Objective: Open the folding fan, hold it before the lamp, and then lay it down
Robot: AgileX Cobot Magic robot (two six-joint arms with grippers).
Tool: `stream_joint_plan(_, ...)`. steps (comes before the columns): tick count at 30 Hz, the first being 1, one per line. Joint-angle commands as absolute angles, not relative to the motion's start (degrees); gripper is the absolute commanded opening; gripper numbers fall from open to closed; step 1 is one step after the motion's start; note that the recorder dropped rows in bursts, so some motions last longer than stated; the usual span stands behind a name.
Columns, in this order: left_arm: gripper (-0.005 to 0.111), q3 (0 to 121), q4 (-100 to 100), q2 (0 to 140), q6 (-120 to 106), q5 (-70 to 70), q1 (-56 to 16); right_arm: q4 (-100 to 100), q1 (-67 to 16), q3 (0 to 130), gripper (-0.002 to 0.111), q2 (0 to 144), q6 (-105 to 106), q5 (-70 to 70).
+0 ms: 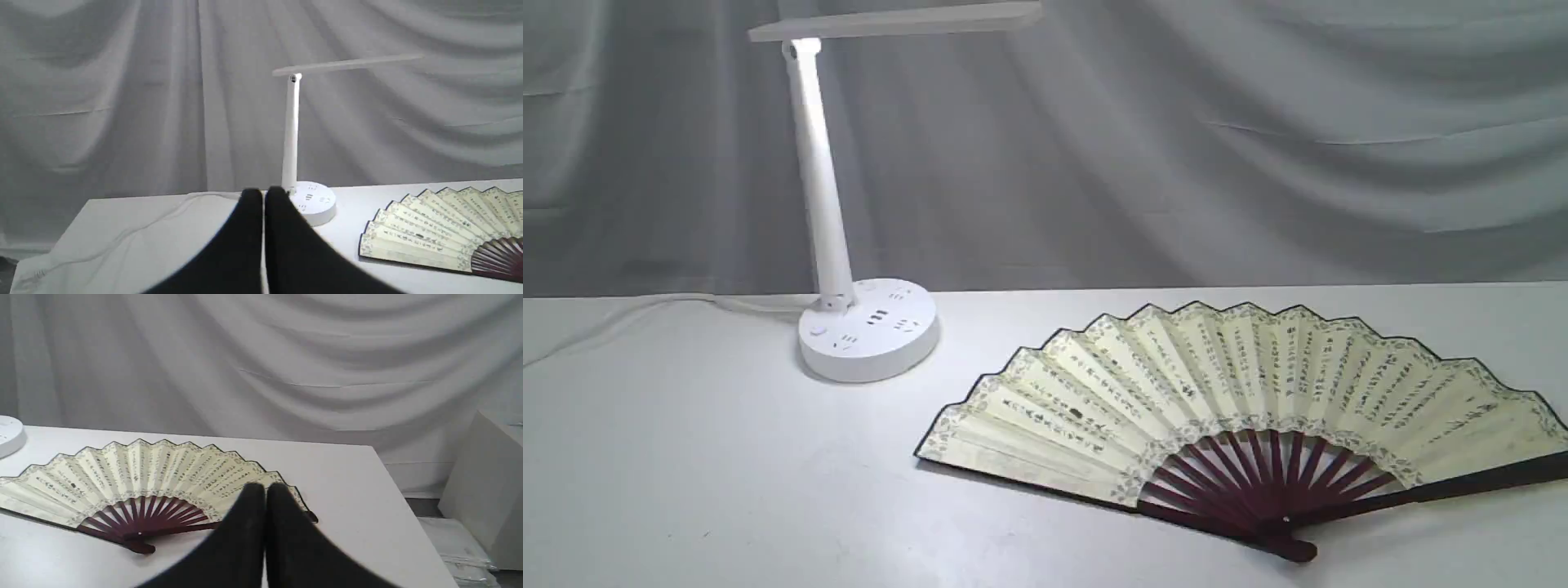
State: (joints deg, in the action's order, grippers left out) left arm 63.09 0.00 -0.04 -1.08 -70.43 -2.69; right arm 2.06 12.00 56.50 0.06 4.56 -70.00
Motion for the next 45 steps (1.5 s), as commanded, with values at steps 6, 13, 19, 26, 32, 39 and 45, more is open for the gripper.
stream_joint_plan(6,0.0,62.29,-0.93,0.0,-1.34,-69.96,-2.65,0.86,11.97,53.74,0.0,0.0,4.07,-69.96)
stream_joint_plan(13,0.0,54.15,-0.93,0.0,-1.71,-61.19,-2.65,0.31,11.97,45.58,0.0,0.0,4.07,-58.36)
stream_joint_plan(19,0.0,44.23,-0.93,0.0,-1.71,-48.19,-2.65,-1.73,11.97,36.92,0.0,0.0,4.07,-46.01)
stream_joint_plan(26,0.0,31.51,-0.93,0.0,-1.58,-33.11,-2.65,-1.73,11.97,25.95,0.0,0.0,4.07,-34.84)
stream_joint_plan(32,0.0,22.97,-0.93,0.0,-1.49,-21.15,-2.65,-1.73,11.97,18.92,0.0,0.0,4.07,-31.21)
stream_joint_plan(39,0.0,17.25,-0.93,0.0,-1.49,-17.77,-2.65,-0.82,11.97,16.24,0.0,0.0,4.96,-21.62)
stream_joint_plan(45,0.0,13.63,-0.93,0.0,-1.6,-17.31,-2.65,-1.34,11.97,12.55,0.0,0.0,4.29,-17.57)
